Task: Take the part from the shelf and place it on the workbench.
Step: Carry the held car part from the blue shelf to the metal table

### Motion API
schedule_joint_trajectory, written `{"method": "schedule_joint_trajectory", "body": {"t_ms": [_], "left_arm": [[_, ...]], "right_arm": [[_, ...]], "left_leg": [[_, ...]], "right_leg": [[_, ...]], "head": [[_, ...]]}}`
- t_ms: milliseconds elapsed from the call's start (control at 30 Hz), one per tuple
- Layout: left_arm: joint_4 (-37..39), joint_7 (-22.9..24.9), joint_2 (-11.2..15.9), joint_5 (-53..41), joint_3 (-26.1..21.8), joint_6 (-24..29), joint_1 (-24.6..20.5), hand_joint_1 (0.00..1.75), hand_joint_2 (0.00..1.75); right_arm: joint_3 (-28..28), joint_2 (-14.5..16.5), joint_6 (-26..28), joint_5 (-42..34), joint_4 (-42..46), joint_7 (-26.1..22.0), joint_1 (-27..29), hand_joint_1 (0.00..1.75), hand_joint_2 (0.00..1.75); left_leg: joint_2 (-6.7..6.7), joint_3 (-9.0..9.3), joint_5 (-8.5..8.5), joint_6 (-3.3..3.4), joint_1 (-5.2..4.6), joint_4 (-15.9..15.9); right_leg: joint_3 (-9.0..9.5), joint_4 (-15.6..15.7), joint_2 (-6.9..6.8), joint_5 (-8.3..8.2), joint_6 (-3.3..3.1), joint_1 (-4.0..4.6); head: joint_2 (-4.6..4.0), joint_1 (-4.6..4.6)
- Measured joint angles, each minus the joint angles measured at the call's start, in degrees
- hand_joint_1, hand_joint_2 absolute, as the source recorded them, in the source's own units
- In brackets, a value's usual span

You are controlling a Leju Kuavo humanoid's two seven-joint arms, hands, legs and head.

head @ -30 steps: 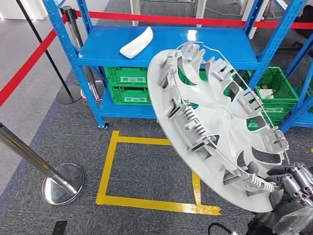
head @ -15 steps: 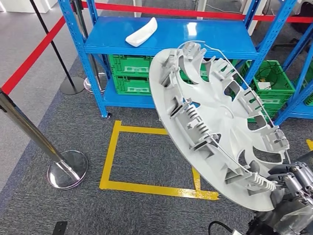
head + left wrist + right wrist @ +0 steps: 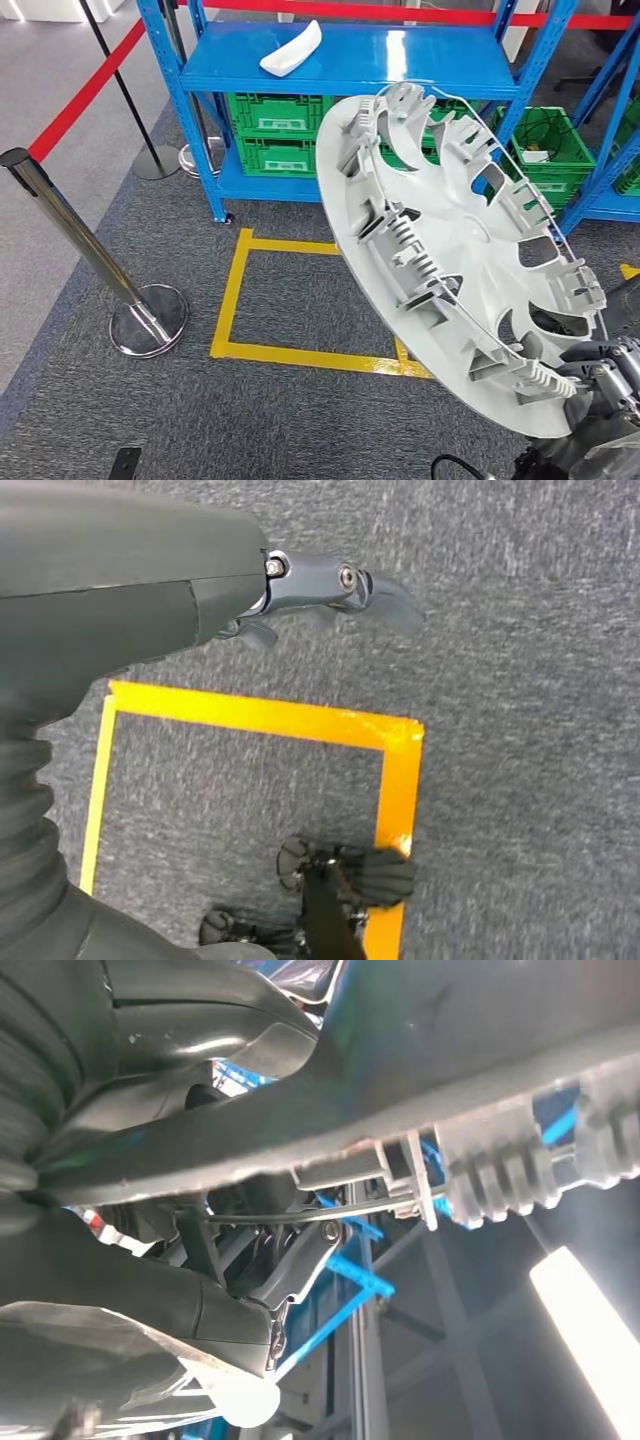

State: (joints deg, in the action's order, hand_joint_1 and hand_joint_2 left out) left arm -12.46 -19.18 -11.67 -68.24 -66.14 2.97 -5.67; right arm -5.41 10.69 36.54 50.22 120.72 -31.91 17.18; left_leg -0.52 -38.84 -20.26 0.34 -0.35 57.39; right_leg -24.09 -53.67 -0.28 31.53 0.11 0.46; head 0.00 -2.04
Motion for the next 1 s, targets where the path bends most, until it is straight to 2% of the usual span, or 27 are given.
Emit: {"method": "schedule_joint_trajectory", "body": {"t_ms": [33, 100, 133, 167, 200, 233, 267, 300, 333, 367, 400, 467, 500, 567, 633, 667, 700, 733, 800, 833, 867, 933, 1000], "left_arm": [[0.0, 0.0, 0.0, 0.0, 0.0, 0.0, 0.1, 0.0, 1.75], [0.0, 0.1, 0.0, 0.0, 0.0, 0.0, 0.2, 0.0, 1.75], [0.0, 0.1, 0.0, 0.0, 0.0, 0.0, 0.2, 0.0, 1.75], [0.0, 0.1, 0.0, 0.0, 0.0, 0.0, 0.2, 0.0, 1.75], [0.0, 0.1, 0.0, 0.0, 0.0, 0.0, 0.2, 0.0, 1.75], [0.0, 0.1, 0.0, 0.0, 0.0, 0.0, 0.2, 0.0, 1.75], [0.0, 0.1, 0.0, 0.0, 0.0, 0.0, 0.2, 0.0, 1.75], [0.0, 0.1, 0.1, 0.0, 0.0, 0.0, 0.2, 0.0, 1.75], [0.0, 0.1, 0.1, -0.1, 0.0, 0.1, 0.1, 0.0, 1.75], [0.0, 0.1, 0.0, -0.2, 0.0, 0.1, 0.1, 0.0, 1.75], [0.0, 0.1, 0.0, -0.2, 0.0, 0.2, 0.1, 0.0, 1.75], [0.0, 0.1, -0.1, -0.2, 0.0, 0.2, 0.1, 0.0, 1.75], [0.0, 0.1, -0.2, -0.2, 0.0, 0.2, 0.1, 0.0, 1.75], [0.0, 0.1, -0.3, -0.2, 0.0, 0.3, 0.0, 0.0, 1.75], [0.0, 0.1, -0.2, -0.2, 0.0, 0.3, 0.1, 0.0, 1.75], [0.0, 0.1, -0.2, -0.2, 0.0, 0.3, 0.1, 0.0, 1.75], [0.0, 0.1, -0.2, -0.2, 0.0, 0.3, 0.1, 0.0, 1.75], [0.0, 0.1, -0.2, -0.2, 0.0, 0.3, 0.1, 0.0, 1.75], [0.0, 0.1, -0.3, -0.2, 0.0, 0.3, 0.1, 0.0, 1.75], [0.0, 0.1, -0.3, -0.2, 0.0, 0.3, 0.1, 0.0, 1.75], [0.0, 0.1, -0.3, -0.2, 0.0, 0.3, 0.0, 0.0, 1.75], [0.0, 0.1, -0.3, -0.2, 0.0, 0.3, 0.0, 0.0, 1.75], [0.0, 0.1, -0.3, -0.2, 0.0, 0.4, 0.0, 0.0, 1.75]], "right_arm": [[0.1, 0.1, -0.1, -0.1, 0.0, -0.1, 0.0, 1.75, 1.75], [0.2, 0.2, -0.1, -0.3, 0.0, -0.2, 0.0, 1.75, 1.75], [0.2, 0.2, -0.1, -0.3, 0.0, -0.2, 0.0, 1.75, 1.75], [0.3, 0.2, -0.1, -0.3, 0.0, -0.2, 0.0, 1.75, 1.75], [0.3, 0.2, -0.1, -0.3, 0.0, -0.3, 0.1, 1.75, 1.75], [0.3, 0.2, -0.1, -0.3, 0.0, -0.3, 0.1, 1.75, 1.75], [0.4, 0.2, -0.1, -0.3, 0.0, -0.3, 0.1, 1.75, 1.75], [0.4, 0.2, -0.1, -0.3, 0.0, -0.3, 0.1, 1.75, 1.75], [0.4, 0.3, -0.1, -0.3, 0.0, -0.3, 0.1, 1.75, 1.75], [0.5, 0.3, -0.1, -0.2, 0.1, -0.3, 0.2, 1.75, 1.75], [0.5, 0.4, -0.1, -0.1, 0.1, -0.3, 0.2, 1.75, 1.75], [0.5, 0.5, -0.1, 0.0, 0.3, -0.3, 0.2, 1.75, 1.75], [0.5, 0.5, -0.1, 0.1, 0.4, -0.3, 0.3, 1.75, 1.75], [0.5, 0.5, -0.1, 0.2, 0.5, -0.3, 0.3, 1.75, 1.75], [0.5, 0.5, -0.1, 0.2, 0.5, -0.3, 0.4, 1.75, 1.75], [0.5, 0.5, -0.1, 0.2, 0.5, -0.3, 0.5, 1.75, 1.75], [0.5, 0.5, -0.1, 0.2, 0.5, -0.3, 0.6, 1.75, 1.75], [0.6, 0.5, -0.1, 0.2, 0.5, -0.3, 0.6, 1.75, 1.75], [0.6, 0.5, -0.1, 0.2, 0.5, -0.3, 0.7, 1.75, 1.75], [0.6, 0.5, -0.1, 0.2, 0.5, -0.3, 0.7, 1.75, 1.75], [0.6, 0.5, -0.1, 0.2, 0.5, -0.3, 0.7, 1.75, 1.75], [0.8, 0.6, -0.1, 0.3, 0.6, -0.3, 0.8, 1.75, 1.75], [0.9, 0.7, -0.1, 0.5, 0.6, -0.3, 0.9, 1.75, 1.75]], "left_leg": [[0.1, -0.46, -2.16, -0.33, 0.07, 1.5], [0.19, -1.77, -8.57, -0.88, 0.37, 8.3], [0.19, -2.28, -10.81, -1.1, 0.46, 12.3], [0.2, -2.31, -11.67, -1.23, 0.51, 15.3], [0.2, -1.58, -11.29, -1.28, 0.52, 16.4], [0.21, 0.11, -10.09, -1.22, 0.52, 15.3], [0.23, 2.76, -8.75, -1.05, 0.51, 12.1], [0.27, 5.66, -8.28, -0.78, 0.46, 8.0], [0.3, 8.07, -8.27, -0.51, 0.37, 4.2], [0.34, 9.6, -8.62, -0.27, 0.27, 1.5], [0.36, 10.1, -9.09, -0.09, 0.16, 0.3], [0.27, 9.86, -8.75, 0.5, 0.27, -0.5], [0.19, 9.71, -8.4, 0.94, 0.42, -0.7], [0.01, 9.19, -7.62, 1.67, 0.71, -1.1], [-0.03, 8.39, -7.08, 1.81, 0.7, -1.1], [-0.05, 8.06, -6.86, 1.77, 0.69, -1.0], [-0.07, 7.83, -6.69, 1.69, 0.7, -0.9], [-0.06, 7.7, -6.57, 1.62, 0.71, -0.9], [-0.03, 7.61, -6.47, 1.42, 0.69, -0.7], [-0.01, 7.48, -6.4, 1.23, 0.59, -0.5], [0.0, 7.24, -6.28, 0.95, 0.49, -0.3], [-0.01, 6.72, -5.95, 0.3, 0.37, 0.0], [0.04, 6.35, -6.44, -0.31, 0.46, 0.5]], "right_leg": [[-0.73, 0.0, -0.11, -0.77, -0.36, -0.15], [-2.26, -0.2, -0.24, -2.05, -0.87, -0.23], [-3.09, -0.6, -0.29, -2.67, -0.9, -0.21], [-4.06, -1.0, -0.32, -3.25, -0.91, -0.18], [-5.1, -1.5, -0.33, -3.75, -0.87, -0.17], [-6.18, -2.0, -0.31, -4.12, -0.81, -0.17], [-7.1, -2.5, -0.28, -4.37, -0.69, -0.17], [-7.85, -2.9, -0.27, -4.57, -0.51, -0.11], [-8.4, -3.2, -0.29, -4.77, -0.28, -0.06], [-8.78, -3.4, -0.33, -5.05, 0.02, -0.01], [-9.07, -3.5, -0.38, -5.37, 0.31, 0.02], [-9.5, -3.6, -0.34, -5.74, 0.87, 0.01], [-9.96, -4.1, -0.22, -5.22, 1.16, 0.0], [-12.13, -8.7, 0.04, -2.09, 1.81, -0.2], [-15.18, -16.5, 0.1, 1.95, 2.39, -0.52], [-16.02, -19.2, 0.1, 2.91, 2.57, -0.64], [-15.8, -19.9, 0.09, 2.79, 2.68, -0.72], [-14.32, -18.0, 0.09, 1.56, 2.7, -0.8], [-9.28, -9.7, 0.1, -1.79, 2.55, -0.92], [-7.14, -6.0, 0.12, -2.81, 2.38, -0.88], [-5.96, -3.8, 0.15, -3.14, 2.16, -0.82], [-5.68, -2.9, 0.25, -3.02, 1.71, -0.66], [-5.89, -2.7, 0.2, -3.28, 1.06, -0.84]], "head": [[0.0, 0.15], [0.0, 0.48], [0.0, 0.6], [0.0, 0.6], [0.0, 0.62], [0.0, 0.63], [0.0, 0.63], [0.0, 0.62], [0.0, 0.6], [0.0, 0.58], [0.0, 0.57], [0.0, 0.58], [0.0, 0.5], [0.0, 0.25], [0.0, 0.06], [0.0, 0.06], [0.0, 0.05], [0.0, 0.05], [0.0, 0.06], [0.0, 0.06], [0.0, 0.08], [0.0, 0.12], [0.0, 0.16]]}}
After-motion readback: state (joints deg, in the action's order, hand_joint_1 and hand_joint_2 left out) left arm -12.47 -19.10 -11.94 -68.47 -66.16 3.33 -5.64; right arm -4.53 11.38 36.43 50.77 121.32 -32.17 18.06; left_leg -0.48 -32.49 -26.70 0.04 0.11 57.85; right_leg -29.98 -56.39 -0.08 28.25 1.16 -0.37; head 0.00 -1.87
